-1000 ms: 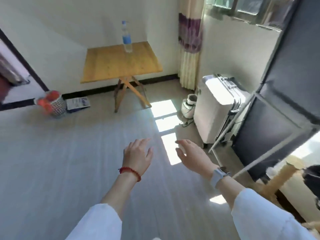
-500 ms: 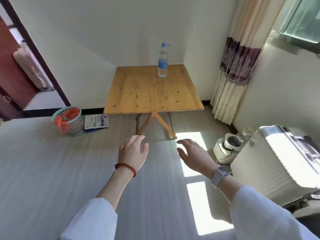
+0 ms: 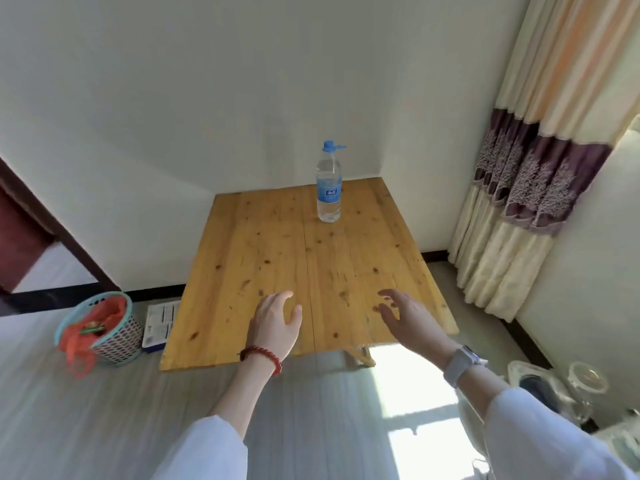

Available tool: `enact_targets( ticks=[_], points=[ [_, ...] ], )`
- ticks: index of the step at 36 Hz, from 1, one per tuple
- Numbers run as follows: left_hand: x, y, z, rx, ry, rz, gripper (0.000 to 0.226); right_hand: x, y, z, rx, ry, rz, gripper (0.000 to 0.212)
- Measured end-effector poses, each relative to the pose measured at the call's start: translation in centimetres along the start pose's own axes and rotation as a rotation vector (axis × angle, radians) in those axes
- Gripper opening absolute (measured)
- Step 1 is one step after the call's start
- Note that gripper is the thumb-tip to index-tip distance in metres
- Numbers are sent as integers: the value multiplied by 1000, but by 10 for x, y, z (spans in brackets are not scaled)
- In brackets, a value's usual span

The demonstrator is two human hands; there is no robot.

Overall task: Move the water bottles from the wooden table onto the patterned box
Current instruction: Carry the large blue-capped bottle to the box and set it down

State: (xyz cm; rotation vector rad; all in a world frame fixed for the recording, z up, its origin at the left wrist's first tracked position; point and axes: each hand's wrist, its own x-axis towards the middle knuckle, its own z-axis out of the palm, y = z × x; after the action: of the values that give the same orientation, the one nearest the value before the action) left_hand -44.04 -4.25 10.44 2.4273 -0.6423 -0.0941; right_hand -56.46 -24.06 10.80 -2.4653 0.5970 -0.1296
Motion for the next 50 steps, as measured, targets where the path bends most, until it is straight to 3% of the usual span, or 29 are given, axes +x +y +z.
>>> enact_targets(
  ticks=[12, 18, 26, 28, 31, 34, 37, 39, 41, 46, 50],
  points=[
    [245, -37, 44, -190, -68, -127, 44, 247, 26, 20, 150, -42, 142, 44],
    [381, -48, 87, -303, -126, -136, 50, 379, 47, 29, 236, 68, 225, 46],
    [536, -38, 144, -419, -305, -39, 82, 521, 64, 64, 387, -22, 258, 86],
    [559, -32, 156, -496, -328, 41, 81, 545, 69, 75, 438, -44, 229, 96],
    [582, -25, 168, -593, -377, 153, 74, 572, 79, 88, 501, -52, 184, 97],
    [592, -28, 179, -680, -414, 117, 78, 585, 81, 93, 561, -47, 182, 90],
    [596, -31, 188, -714, -362, 88, 91, 588, 84, 97, 659, 14, 168, 89],
    [596, -29, 190, -702, -341, 88, 87, 582, 81, 95, 711, 28, 183, 90],
    [593, -27, 192, -702, -327, 39, 78, 572, 73, 89, 750, 31, 197, 87],
    [550, -22, 189, -709, -335, -135, 62, 522, 57, 90, 827, 58, 239, 48],
    [492, -18, 184, -756, -437, -216, 60, 463, 61, 102, 776, 84, 362, 55]
  ],
)
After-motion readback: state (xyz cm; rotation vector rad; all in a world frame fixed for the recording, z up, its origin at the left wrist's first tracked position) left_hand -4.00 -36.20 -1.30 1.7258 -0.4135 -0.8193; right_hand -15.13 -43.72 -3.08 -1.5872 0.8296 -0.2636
